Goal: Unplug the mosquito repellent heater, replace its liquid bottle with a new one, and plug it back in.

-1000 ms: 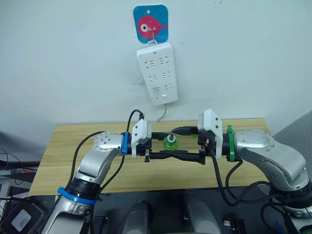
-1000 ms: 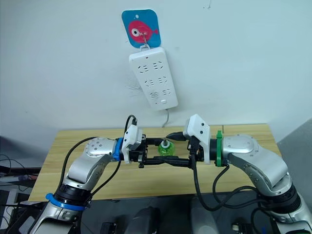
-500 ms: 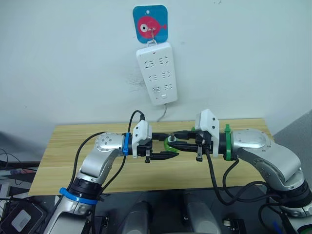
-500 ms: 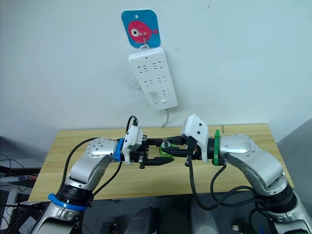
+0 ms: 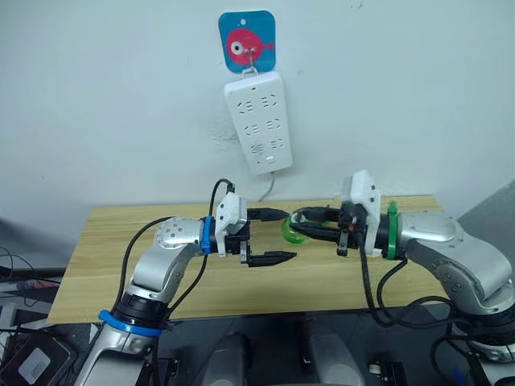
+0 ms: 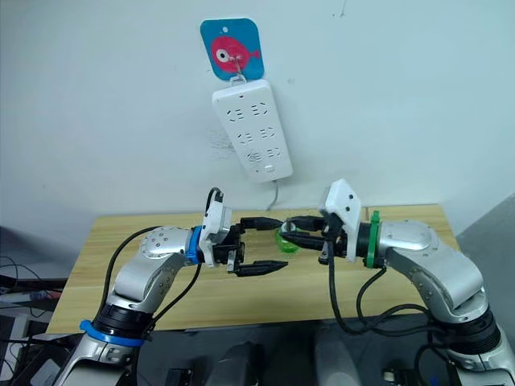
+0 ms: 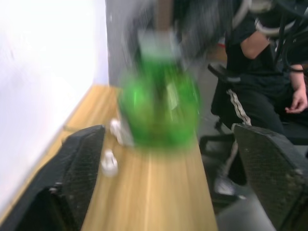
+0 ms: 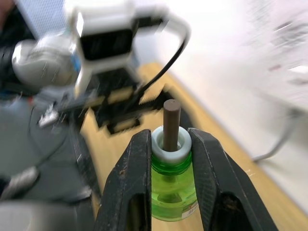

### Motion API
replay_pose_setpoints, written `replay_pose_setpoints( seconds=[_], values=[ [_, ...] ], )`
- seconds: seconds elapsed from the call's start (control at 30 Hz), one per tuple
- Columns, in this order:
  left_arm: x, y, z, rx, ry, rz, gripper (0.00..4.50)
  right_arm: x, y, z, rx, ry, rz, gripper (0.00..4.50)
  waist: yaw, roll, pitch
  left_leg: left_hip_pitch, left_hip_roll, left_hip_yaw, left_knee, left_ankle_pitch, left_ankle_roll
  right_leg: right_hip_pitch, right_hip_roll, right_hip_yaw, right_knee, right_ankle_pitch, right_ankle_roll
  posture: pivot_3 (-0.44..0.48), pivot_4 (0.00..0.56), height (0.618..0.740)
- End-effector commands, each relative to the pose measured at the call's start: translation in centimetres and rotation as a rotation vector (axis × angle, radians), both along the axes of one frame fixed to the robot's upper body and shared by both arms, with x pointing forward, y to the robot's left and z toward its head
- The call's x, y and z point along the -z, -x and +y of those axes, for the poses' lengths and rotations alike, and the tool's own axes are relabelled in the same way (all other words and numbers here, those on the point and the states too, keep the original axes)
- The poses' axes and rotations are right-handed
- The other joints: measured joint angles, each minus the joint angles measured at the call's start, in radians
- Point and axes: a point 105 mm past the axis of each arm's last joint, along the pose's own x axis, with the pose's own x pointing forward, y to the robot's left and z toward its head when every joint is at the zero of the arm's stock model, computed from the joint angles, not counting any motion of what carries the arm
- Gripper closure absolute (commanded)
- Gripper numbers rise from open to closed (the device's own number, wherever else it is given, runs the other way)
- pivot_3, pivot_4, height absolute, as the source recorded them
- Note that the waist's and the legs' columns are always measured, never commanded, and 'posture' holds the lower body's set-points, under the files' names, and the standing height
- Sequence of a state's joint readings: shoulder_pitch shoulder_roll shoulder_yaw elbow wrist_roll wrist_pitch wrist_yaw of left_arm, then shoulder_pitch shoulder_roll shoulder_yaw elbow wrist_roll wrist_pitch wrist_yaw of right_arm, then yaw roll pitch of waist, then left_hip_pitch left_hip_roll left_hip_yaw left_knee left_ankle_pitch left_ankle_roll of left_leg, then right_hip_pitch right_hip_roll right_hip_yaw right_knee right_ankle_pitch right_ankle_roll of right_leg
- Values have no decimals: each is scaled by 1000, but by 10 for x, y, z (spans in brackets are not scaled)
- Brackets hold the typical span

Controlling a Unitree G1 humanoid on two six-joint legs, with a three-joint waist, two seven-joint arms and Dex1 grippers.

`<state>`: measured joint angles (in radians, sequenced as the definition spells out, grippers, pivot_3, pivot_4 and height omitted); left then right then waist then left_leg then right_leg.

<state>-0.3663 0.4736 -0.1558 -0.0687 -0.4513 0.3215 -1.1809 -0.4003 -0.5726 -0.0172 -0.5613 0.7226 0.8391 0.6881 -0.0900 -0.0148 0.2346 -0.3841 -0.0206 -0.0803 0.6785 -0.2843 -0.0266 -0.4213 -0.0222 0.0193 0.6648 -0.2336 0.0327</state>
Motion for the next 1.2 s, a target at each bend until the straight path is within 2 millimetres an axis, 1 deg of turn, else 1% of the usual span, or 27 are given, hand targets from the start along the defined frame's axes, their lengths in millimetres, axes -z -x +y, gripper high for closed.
replay_pose_setpoints(
  seconds=[0.03,0.13,0.23,0.4,0.5,0.73,1.2],
  values=[
    [-23,1,-5,-48,128,129,131,-15,-3,-14,88,-189,79,3716,1,-1,-3,0,0,0,0,0,0,0,0,0,0,0,0,-192,129,740],
    [-39,2,-11,-78,227,256,131,-16,-3,-19,138,-345,185,3716,2,-3,-10,-1,1,-1,0,0,0,0,-1,-1,0,0,0,-188,124,740],
    [-54,0,-16,-107,316,344,131,-16,1,-18,159,-510,306,3716,2,-3,-22,-1,0,-1,0,0,0,0,-2,0,1,0,0,-183,119,740],
    [-72,-4,-20,-124,423,442,131,-14,6,-12,177,-646,432,3716,0,-2,-31,1,0,0,0,0,0,1,0,2,1,0,1,-179,118,740],
    [-74,-4,-21,-120,446,498,131,-16,7,-10,182,-690,469,3716,-1,-1,-34,1,0,1,0,0,0,0,2,2,2,0,1,-179,119,740],
    [-72,3,-27,-114,507,595,131,-25,3,-7,196,-809,536,3716,-2,0,-45,1,0,1,0,0,0,1,3,2,1,0,1,-179,121,740],
    [-86,-12,-34,-210,730,678,131,-29,-8,-5,276,-939,614,3716,0,0,-51,1,-1,4,0,0,0,1,3,3,1,0,1,-172,121,740]
  ],
)
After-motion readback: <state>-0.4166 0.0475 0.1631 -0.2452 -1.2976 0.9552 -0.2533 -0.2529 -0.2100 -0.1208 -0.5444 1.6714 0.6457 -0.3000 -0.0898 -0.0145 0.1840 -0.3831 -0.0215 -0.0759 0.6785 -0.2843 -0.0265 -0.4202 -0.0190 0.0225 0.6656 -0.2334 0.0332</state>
